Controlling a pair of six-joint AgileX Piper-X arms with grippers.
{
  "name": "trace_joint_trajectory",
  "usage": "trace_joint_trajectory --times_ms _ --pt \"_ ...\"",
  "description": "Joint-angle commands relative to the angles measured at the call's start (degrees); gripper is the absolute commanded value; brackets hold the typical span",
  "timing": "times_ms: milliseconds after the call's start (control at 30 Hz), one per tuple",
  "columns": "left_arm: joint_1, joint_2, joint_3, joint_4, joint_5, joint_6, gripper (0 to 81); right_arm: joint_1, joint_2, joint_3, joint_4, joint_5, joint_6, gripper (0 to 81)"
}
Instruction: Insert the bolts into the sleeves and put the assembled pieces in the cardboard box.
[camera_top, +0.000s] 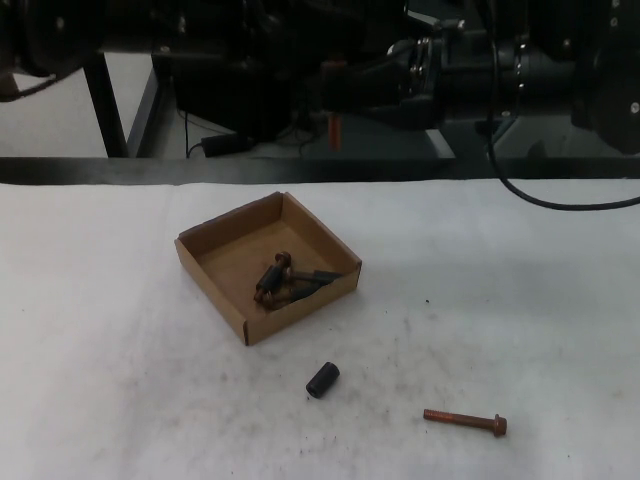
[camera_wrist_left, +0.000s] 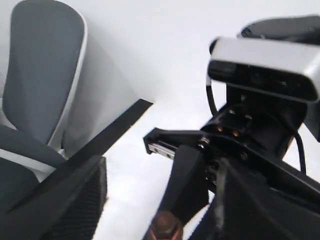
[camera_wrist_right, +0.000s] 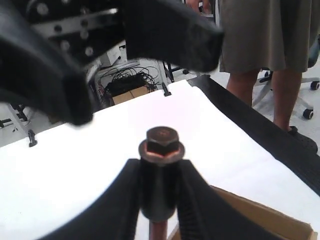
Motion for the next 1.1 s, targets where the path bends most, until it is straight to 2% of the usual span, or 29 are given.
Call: trace_joint_trajectory --times_ms 0,167,333,500,733,900,1067 --pt "2.22 -1.02 -0.35 -2.78 -0.85 -3.51 60.4 0.13 -0.23 -0.59 -0.51 0.78 -0.25 0.2" --pt "4.12 -1.74 -0.35 -0.6 -1.54 -3.89 60.4 0.13 2.07 -0.59 -0.51 3.95 0.28 0.2" --pt "4.6 -3.31 -0.35 7.95 -7.66 -0.6 60.4 0.52 5.28 -2.14 2.52 10.03 6.04 0.2" --pt "4.48 -5.42 -0.35 18.41 -14.85 5.41 60.4 2.38 9.45 -6.92 9.36 16.08 5.32 0.2" --pt "4.48 -7.98 -0.35 25.08 -22.44 5.14 60.4 4.95 16.97 -16.58 15.2 21.61 5.52 0.2" --pt "3.08 -8.78 -0.2 30.01 -25.67 5.15 60.4 6.36 23.03 -22.93 19.29 22.04 5.52 0.2" --pt "0.45 -9.35 -0.2 30.43 -27.46 5.15 60.4 7.61 26.11 -24.18 20.24 25.74 5.8 0.2"
